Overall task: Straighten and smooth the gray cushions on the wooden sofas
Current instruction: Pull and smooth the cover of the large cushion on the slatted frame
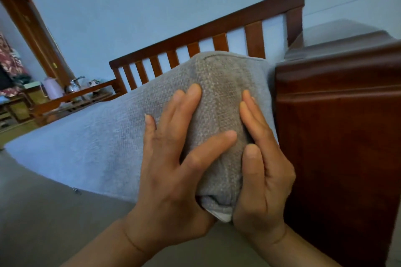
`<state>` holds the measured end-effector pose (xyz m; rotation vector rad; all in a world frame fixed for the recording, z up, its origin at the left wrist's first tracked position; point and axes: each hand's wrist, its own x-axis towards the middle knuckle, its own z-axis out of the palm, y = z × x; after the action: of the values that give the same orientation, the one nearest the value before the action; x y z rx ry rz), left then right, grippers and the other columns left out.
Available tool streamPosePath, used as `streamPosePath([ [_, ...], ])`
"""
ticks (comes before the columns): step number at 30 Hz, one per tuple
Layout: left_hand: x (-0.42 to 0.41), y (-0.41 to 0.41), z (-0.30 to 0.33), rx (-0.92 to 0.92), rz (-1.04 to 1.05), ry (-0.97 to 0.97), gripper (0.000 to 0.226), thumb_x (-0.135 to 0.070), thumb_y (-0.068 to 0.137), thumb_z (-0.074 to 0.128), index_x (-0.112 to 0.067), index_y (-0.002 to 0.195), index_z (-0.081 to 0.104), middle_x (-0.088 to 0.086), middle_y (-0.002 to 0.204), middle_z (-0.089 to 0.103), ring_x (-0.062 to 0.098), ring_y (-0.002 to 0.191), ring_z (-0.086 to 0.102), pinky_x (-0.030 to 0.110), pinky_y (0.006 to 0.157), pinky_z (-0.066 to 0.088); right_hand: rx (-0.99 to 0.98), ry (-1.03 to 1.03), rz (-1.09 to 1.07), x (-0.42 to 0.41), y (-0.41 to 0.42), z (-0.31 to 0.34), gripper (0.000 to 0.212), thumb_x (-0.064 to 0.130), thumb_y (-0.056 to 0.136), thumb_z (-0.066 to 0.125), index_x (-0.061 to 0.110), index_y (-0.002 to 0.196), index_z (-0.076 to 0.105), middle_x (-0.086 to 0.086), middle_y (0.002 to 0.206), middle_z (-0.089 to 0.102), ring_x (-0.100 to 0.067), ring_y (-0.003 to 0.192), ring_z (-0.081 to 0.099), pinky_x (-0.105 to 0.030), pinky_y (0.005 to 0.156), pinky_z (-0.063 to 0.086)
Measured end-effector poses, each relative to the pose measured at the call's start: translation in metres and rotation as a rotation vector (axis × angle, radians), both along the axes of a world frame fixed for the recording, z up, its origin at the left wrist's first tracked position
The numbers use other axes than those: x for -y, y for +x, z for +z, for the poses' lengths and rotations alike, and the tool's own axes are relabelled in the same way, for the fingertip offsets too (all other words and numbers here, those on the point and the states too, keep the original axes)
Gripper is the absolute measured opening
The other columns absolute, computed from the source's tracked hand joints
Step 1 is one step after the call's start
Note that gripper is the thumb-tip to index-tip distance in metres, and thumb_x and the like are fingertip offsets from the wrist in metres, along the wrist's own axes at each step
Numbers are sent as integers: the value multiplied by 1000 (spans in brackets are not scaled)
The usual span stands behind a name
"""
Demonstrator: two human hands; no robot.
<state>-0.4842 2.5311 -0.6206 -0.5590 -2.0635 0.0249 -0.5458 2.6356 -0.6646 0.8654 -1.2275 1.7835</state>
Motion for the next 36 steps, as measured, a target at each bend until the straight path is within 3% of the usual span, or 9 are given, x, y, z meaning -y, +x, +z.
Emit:
streamPosePath([
  [3, 2, -8, 17, -7, 12, -14, 81, -49, 68, 75, -28, 133, 31, 11, 155, 10, 33, 145, 15, 69, 104, 23, 10, -12, -11, 1, -6, 18, 44, 13, 90, 34, -1, 128, 50, -12, 140, 48, -24, 134, 44, -48, 108, 37],
  [9, 3, -30, 76, 45, 57, 44, 73, -52, 81, 61, -28, 139, 24, -8, 160, 1, 26, 147, 13, 68, 106, 22, 94, -7, -40, 5, -24, 82, 45, 14, 88, 34, -4, 126, 51, -15, 138, 50, -27, 132, 46, -50, 105, 40],
  [14, 4, -65, 144, 110, 58, 82, 75, -54, 89, 50, -28, 149, 13, -9, 160, 0, 24, 147, 10, 65, 111, 15, 176, -21, -41, 10, -55, 149, 45, 14, 90, 33, -5, 127, 50, -16, 137, 51, -26, 132, 46, -51, 105, 40],
  [23, -2, -185, 275, 285, 71, 112, 90, -50, 81, 58, -14, 149, 12, -5, 158, 7, 19, 148, 6, 54, 117, 5, 324, -38, -66, 6, -173, 274, 43, 19, 94, 34, 1, 130, 49, -12, 135, 54, -20, 130, 49, -44, 105, 43],
  [27, -9, -247, 317, 352, 66, 109, 93, -48, 78, 60, -15, 150, 11, -4, 160, 6, 19, 148, 6, 54, 117, 4, 394, -12, -70, -4, -231, 316, 45, 23, 93, 34, 4, 131, 50, -8, 136, 54, -16, 129, 49, -44, 105, 44],
  [30, -5, -283, 341, 350, 27, 95, 85, -54, 86, 49, -21, 152, 7, -6, 160, 5, 20, 148, 10, 51, 118, 3, 421, 1, -77, -3, -262, 339, 46, 25, 93, 35, 7, 131, 51, -5, 137, 54, -13, 129, 49, -42, 104, 44],
  [36, -5, -358, 391, 527, -42, 32, 107, -59, 70, 61, -20, 153, 7, -8, 161, 4, 14, 148, 4, 50, 118, 0, 569, -89, -95, -7, -327, 380, 47, 37, 91, 36, 16, 127, 58, 6, 129, 61, -6, 121, 55, -39, 100, 47],
])
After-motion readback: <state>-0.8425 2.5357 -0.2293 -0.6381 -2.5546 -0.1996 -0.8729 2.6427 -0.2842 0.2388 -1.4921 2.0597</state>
